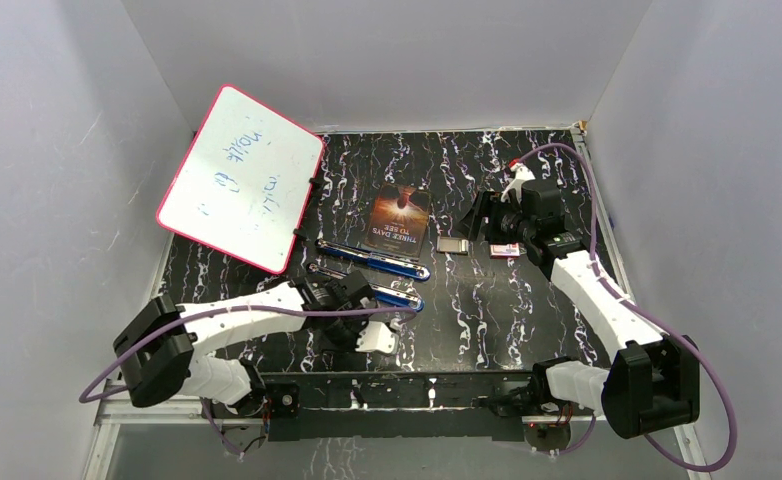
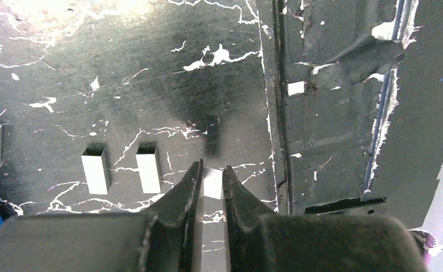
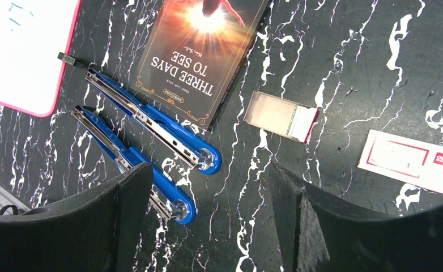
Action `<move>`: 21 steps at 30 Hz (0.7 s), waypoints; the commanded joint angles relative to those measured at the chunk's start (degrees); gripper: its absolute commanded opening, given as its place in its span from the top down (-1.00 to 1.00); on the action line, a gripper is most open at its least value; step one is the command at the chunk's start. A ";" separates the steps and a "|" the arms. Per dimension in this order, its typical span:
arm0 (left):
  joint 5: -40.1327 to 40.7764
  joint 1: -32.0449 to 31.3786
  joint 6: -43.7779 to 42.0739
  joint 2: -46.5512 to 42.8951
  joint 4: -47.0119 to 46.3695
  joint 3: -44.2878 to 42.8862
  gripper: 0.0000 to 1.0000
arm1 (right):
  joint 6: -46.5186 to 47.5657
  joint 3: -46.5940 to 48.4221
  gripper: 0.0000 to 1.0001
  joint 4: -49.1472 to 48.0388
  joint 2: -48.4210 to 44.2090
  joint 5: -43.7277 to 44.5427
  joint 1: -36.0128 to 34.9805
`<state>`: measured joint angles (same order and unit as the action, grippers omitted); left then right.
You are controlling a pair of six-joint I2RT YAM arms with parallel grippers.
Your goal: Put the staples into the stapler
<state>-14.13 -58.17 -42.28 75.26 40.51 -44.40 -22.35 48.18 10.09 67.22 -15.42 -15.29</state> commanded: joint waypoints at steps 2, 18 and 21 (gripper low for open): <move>0.82 -0.28 -2.39 2.81 -0.30 -0.59 1.00 | 0.00 -0.36 -0.65 -1.40 -1.25 -0.43 -0.08; 2.96 -0.36 -1.68 4.89 -2.70 -0.42 0.47 | 0.29 0.15 -0.66 -0.43 -1.32 -0.31 -0.01; 2.61 -0.38 -1.20 3.44 -2.78 -1.80 0.43 | 0.44 0.07 -0.66 -0.25 -1.88 -0.03 0.00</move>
<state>-11.46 -58.28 -43.75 80.71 37.26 -44.40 -22.33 47.86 10.44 67.20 -15.38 -15.29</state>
